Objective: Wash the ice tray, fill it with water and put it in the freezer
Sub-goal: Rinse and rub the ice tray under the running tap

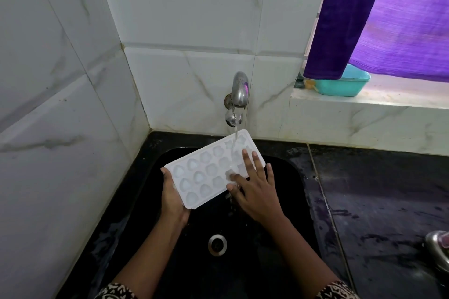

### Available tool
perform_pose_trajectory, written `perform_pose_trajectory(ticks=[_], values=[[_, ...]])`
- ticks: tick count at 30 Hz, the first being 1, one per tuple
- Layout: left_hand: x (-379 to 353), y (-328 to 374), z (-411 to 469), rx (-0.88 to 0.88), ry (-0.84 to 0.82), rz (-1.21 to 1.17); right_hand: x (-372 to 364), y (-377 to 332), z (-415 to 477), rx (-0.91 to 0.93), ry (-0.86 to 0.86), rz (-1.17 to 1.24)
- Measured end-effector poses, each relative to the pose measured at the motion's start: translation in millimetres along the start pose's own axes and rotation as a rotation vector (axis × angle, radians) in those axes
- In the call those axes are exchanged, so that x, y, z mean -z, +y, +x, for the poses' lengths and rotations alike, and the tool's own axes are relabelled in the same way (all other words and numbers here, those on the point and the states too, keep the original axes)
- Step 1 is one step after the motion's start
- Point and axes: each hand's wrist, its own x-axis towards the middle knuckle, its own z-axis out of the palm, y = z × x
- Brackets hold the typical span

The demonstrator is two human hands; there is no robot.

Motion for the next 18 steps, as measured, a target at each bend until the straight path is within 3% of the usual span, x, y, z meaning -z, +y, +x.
perform_pose_trajectory(ticks=[3, 8, 14, 18], values=[[-3, -5, -3, 0.023, 0.007, -0.012, 1, -9, 0, -0.048, 0.054, 0.037], [-1, 1, -2, -0.007, -0.019, -0.005, 5, -2, -11, 0.034, -0.053, 0.034], [-7, -12, -3, 0.042, -0.060, -0.031, 26, 7, -23, -0.250, 0.264, 0.325], [-25, -20, -4, 0.153, -0.100, -0.067, 30, 3, -21, -0.132, 0.243, 0.245]])
